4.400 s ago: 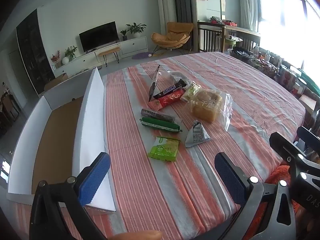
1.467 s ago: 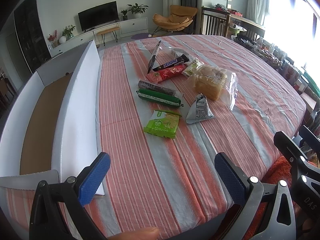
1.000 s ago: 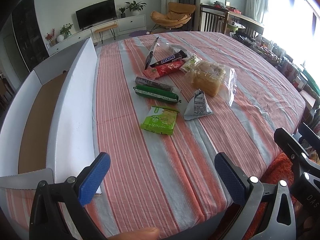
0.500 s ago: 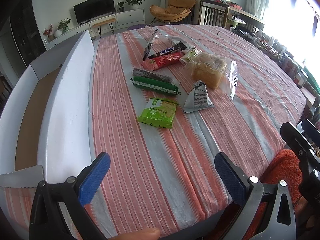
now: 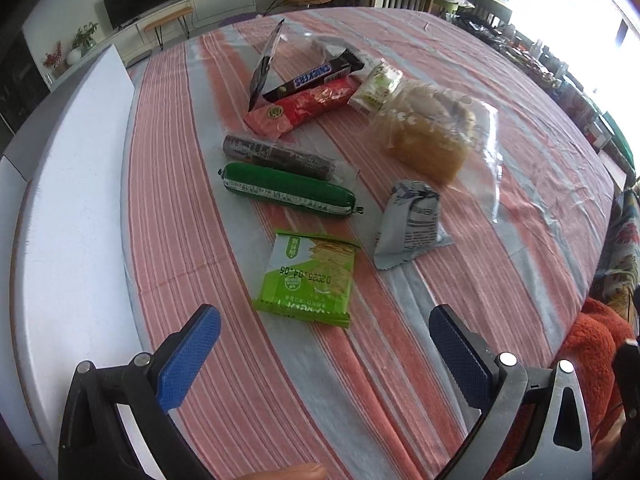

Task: Organize snacks
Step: 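Lower the left gripper onto the green cracker packet and close it, then grasp the white triangular packet with the right gripper while the left gripper holds the green packet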

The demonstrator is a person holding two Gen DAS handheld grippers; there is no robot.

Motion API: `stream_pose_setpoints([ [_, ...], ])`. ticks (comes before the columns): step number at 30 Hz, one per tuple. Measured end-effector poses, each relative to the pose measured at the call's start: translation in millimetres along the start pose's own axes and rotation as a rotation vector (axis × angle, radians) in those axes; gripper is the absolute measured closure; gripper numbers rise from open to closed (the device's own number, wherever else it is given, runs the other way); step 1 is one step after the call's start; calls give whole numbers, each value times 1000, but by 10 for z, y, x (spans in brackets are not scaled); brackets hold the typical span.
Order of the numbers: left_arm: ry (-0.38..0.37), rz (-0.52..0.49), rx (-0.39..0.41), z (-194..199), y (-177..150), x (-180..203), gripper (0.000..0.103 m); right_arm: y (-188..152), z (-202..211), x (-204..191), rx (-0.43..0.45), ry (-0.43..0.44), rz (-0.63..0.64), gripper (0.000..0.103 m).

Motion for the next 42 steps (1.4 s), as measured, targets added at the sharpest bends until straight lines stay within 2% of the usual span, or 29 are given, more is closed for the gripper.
stream_pose_setpoints([
  [5,21,37,-44,-299,92,-120,0,-5,-21,44,-13,9,-16,7],
  [7,53,27,-7,-315,141,-144,0,-10,-40,65,-22,15,-24,6],
  [17,49,-2,74,-302,163,-173,0,-31,-91,87,-48,31,-35,6],
  [20,43,-11,32,-299,146,-189,0,-44,-126,95,-67,59,-49,6],
  [21,41,-10,21,-293,150,-198,2,-55,-142,107,-77,69,-59,7],
  [23,39,-22,56,-235,171,-194,19,-81,-177,128,-95,87,-82,7],
  [25,35,-32,85,-175,167,-170,54,-90,-202,155,-111,101,-103,7],
  [28,17,-28,92,-150,123,-159,54,-76,-253,153,-152,128,-117,7],
  [30,-3,-10,104,-113,54,-174,54,-19,-318,77,-192,193,-111,7],
  [33,-50,17,131,40,-58,-171,54,13,-619,-204,-382,347,-66,6],
  [34,-66,25,144,124,-102,-164,54,30,-724,-307,-430,375,-34,8],
  [37,-105,50,179,404,-174,-176,54,182,-979,-558,-438,324,101,9],
  [40,-129,49,218,683,-297,-169,54,296,-1248,-863,-481,357,154,9],
  [42,-144,49,246,870,-368,-188,54,348,-1410,-1014,-487,344,184,10],
])
Point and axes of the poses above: each gripper's, at about its wrist camera, not at the fingertips, and z roughly against the way its jaws point, x to its right, y to its top, the point moved 9 cm from there along -z, roughly the way its jaws point, and after that the axes turned 10 degrees about -x, right-handed, at the moved point
